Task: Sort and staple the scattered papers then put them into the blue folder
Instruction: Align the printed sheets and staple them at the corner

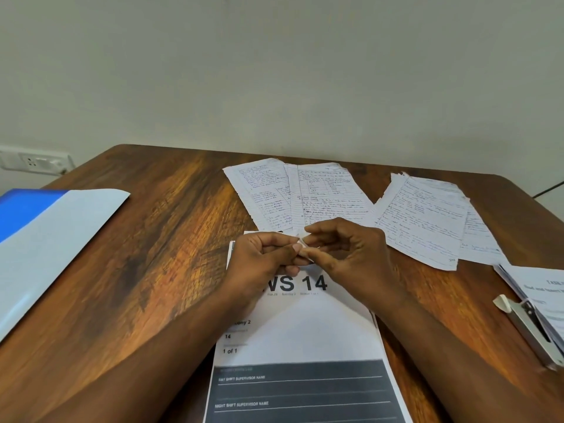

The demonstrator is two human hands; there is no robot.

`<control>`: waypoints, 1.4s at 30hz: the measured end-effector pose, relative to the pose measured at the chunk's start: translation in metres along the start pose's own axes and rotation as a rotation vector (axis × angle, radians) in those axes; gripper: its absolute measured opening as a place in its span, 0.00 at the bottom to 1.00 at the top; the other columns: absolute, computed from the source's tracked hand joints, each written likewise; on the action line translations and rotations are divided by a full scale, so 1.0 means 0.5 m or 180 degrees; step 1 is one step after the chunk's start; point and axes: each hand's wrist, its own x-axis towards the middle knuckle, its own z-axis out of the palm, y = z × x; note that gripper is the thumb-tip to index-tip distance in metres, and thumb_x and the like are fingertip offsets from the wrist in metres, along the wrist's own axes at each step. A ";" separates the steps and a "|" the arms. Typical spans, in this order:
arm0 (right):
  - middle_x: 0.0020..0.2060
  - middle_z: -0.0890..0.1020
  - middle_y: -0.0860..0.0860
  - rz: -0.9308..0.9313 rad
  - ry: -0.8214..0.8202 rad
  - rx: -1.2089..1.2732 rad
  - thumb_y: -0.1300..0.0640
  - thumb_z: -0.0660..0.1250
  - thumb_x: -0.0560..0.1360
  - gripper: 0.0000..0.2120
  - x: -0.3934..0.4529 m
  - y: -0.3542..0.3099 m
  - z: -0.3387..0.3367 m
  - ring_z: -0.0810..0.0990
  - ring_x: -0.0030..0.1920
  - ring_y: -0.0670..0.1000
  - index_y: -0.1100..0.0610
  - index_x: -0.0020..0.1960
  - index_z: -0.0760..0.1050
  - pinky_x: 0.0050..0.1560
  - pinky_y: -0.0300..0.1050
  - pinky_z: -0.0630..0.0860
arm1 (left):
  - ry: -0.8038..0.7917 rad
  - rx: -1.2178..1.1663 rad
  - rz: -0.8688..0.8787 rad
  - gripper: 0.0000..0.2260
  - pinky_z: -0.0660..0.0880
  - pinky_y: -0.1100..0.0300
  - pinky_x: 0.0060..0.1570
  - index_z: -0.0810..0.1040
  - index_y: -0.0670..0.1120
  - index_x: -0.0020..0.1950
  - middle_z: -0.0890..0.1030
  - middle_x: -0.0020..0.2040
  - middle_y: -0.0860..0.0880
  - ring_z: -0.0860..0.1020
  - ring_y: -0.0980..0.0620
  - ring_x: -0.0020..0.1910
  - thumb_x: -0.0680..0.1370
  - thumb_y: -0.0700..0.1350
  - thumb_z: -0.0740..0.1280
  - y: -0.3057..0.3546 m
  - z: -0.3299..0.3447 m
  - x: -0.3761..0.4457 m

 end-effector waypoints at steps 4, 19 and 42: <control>0.44 0.88 0.45 0.0243 -0.0083 0.0218 0.60 0.82 0.69 0.16 0.003 0.000 -0.002 0.88 0.45 0.45 0.57 0.56 0.85 0.49 0.41 0.85 | -0.0038 -0.0058 -0.0040 0.08 0.84 0.53 0.46 0.86 0.37 0.49 0.87 0.47 0.35 0.87 0.41 0.43 0.74 0.41 0.76 0.004 0.002 -0.001; 0.41 0.88 0.52 0.0669 -0.0023 0.0668 0.58 0.84 0.63 0.18 0.014 -0.008 -0.004 0.89 0.43 0.53 0.60 0.51 0.86 0.48 0.47 0.86 | -0.0033 -0.0035 0.0003 0.02 0.85 0.56 0.43 0.86 0.38 0.48 0.87 0.44 0.35 0.87 0.44 0.40 0.76 0.35 0.73 0.001 0.004 0.001; 0.38 0.88 0.48 0.1196 0.0057 0.0546 0.56 0.84 0.65 0.13 0.018 -0.003 0.002 0.88 0.40 0.48 0.54 0.48 0.87 0.45 0.42 0.85 | -0.0068 0.0152 -0.0035 0.04 0.83 0.59 0.41 0.85 0.35 0.51 0.87 0.42 0.35 0.85 0.47 0.37 0.78 0.34 0.73 -0.004 0.014 0.004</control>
